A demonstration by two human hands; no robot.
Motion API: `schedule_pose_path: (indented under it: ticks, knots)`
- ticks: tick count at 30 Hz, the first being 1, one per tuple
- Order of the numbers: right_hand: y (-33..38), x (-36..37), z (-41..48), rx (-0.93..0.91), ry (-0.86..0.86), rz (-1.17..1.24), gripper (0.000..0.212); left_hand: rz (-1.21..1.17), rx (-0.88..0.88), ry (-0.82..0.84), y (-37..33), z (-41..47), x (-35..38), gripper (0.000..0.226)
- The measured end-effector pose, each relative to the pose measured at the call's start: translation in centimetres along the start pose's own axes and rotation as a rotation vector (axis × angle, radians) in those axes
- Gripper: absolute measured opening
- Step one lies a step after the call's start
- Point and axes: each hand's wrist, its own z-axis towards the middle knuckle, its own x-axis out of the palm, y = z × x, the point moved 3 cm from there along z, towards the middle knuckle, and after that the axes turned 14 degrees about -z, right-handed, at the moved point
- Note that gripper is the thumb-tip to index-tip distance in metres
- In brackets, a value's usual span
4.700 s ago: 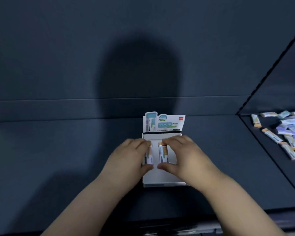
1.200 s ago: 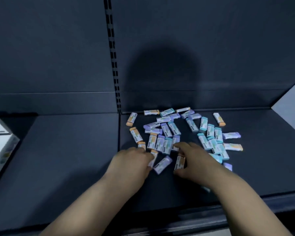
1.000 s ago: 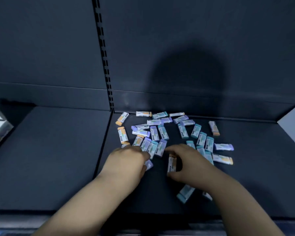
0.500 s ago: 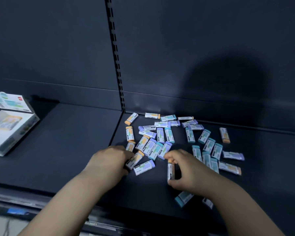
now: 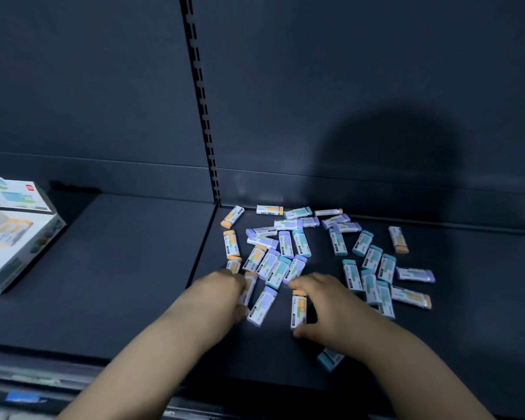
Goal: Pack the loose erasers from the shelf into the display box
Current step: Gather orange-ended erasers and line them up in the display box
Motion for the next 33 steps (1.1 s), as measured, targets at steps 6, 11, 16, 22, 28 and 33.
schedule_pose_path:
  ticks: [6,11,16,22,28,33]
  knots:
    - [0.2,0.0,0.0,0.003,0.001,-0.011,0.075,-0.088,0.022,-0.117,-1.0,-0.1,0.5,0.043]
    - [0.3,-0.1,0.0,0.006,0.004,-0.02,0.076,-0.217,-0.022,-0.081,0.0,-0.7,0.5,0.045]
    - [0.3,-0.3,-0.1,0.02,0.022,-0.047,0.081,-0.115,0.043,-0.141,1.0,-0.6,-0.6,0.042]
    - [0.1,-0.3,0.1,0.046,0.057,-0.191,0.079,0.099,0.182,0.011,0.4,0.8,-0.9,0.071]
    - [0.0,-0.2,0.2,0.047,0.048,-0.21,0.079,0.116,0.154,0.07,-0.4,1.8,-0.5,0.069]
    - [-0.3,-0.1,0.1,0.023,-0.028,-0.156,0.068,0.148,0.093,0.06,-0.7,1.5,-0.4,0.066]
